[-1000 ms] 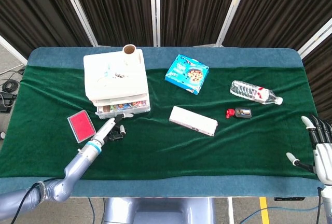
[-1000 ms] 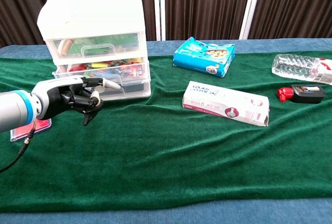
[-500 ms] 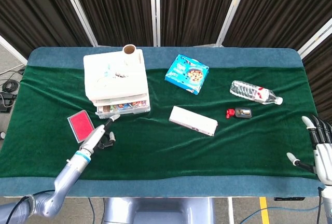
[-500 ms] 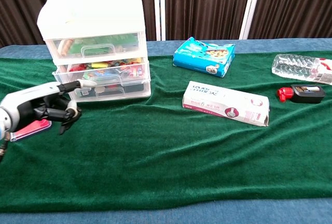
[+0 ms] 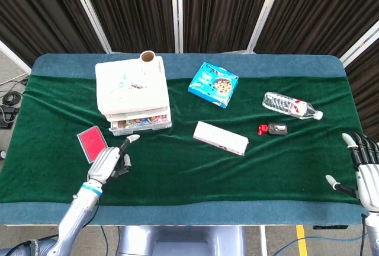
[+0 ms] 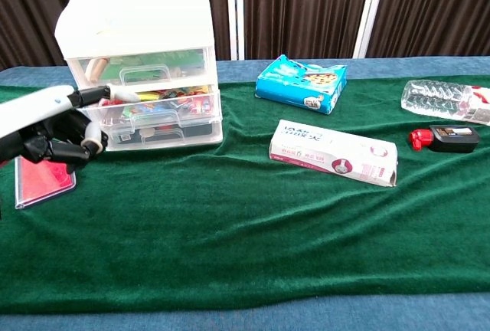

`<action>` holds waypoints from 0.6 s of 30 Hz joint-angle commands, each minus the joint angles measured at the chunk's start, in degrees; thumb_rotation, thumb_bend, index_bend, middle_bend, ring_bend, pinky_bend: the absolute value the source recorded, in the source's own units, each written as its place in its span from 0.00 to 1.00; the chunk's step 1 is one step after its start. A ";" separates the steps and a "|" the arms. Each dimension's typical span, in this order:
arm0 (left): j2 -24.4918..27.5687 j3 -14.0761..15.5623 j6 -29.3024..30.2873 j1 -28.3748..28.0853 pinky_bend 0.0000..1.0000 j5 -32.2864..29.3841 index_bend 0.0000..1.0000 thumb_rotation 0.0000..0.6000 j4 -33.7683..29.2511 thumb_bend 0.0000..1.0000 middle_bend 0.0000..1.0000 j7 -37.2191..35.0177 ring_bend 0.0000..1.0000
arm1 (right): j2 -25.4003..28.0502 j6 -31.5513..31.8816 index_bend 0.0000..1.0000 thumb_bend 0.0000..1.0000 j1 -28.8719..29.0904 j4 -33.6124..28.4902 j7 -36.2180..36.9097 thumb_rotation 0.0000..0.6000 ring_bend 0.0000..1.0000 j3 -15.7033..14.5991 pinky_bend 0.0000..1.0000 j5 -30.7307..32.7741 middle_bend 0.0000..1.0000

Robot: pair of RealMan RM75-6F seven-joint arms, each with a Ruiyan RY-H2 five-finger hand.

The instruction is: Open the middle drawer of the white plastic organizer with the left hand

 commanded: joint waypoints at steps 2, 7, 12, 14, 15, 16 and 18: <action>-0.94 -3.02 2.96 -1.23 0.67 -7.67 0.11 1.00 -3.36 1.00 0.83 10.67 0.68 | 0.03 -0.14 0.04 0.04 0.04 0.02 0.08 1.00 0.00 0.00 0.00 0.06 0.00; -1.93 -4.71 4.66 -2.92 0.68 -13.30 0.09 1.00 -5.39 1.00 0.83 18.29 0.68 | 0.01 -0.42 0.03 0.03 0.14 0.08 0.22 1.00 0.00 -0.01 0.00 0.20 0.00; -2.74 -6.34 5.85 -4.94 0.68 -19.02 0.09 1.00 -6.15 1.00 0.83 24.18 0.68 | 0.00 -0.44 0.03 0.03 0.16 0.06 0.21 1.00 0.00 -0.09 0.00 0.04 0.00; -3.14 -7.05 6.37 -5.85 0.68 -21.78 0.09 1.00 -6.15 1.00 0.83 26.43 0.68 | 0.03 -0.51 0.03 0.03 0.17 0.05 0.27 1.00 0.00 -0.12 0.00 0.07 0.00; -3.19 -7.39 6.41 -6.14 0.68 -22.91 0.08 1.00 -6.27 1.00 0.83 26.85 0.68 | 0.04 -0.53 0.03 0.03 0.18 0.06 0.30 1.00 0.00 -0.12 0.00 0.08 0.00; -3.16 -7.74 6.35 -6.40 0.68 -23.91 0.08 1.00 -6.38 1.00 0.83 27.05 0.68 | 0.03 -0.54 0.03 0.03 0.18 0.07 0.33 1.00 0.00 -0.11 0.00 0.10 0.00; -3.09 -8.27 6.06 -7.01 0.68 -25.85 0.07 1.00 -6.23 1.00 0.83 27.45 0.68 | 0.05 -0.53 0.03 0.03 0.19 0.07 0.37 1.00 0.00 -0.10 0.00 0.10 0.00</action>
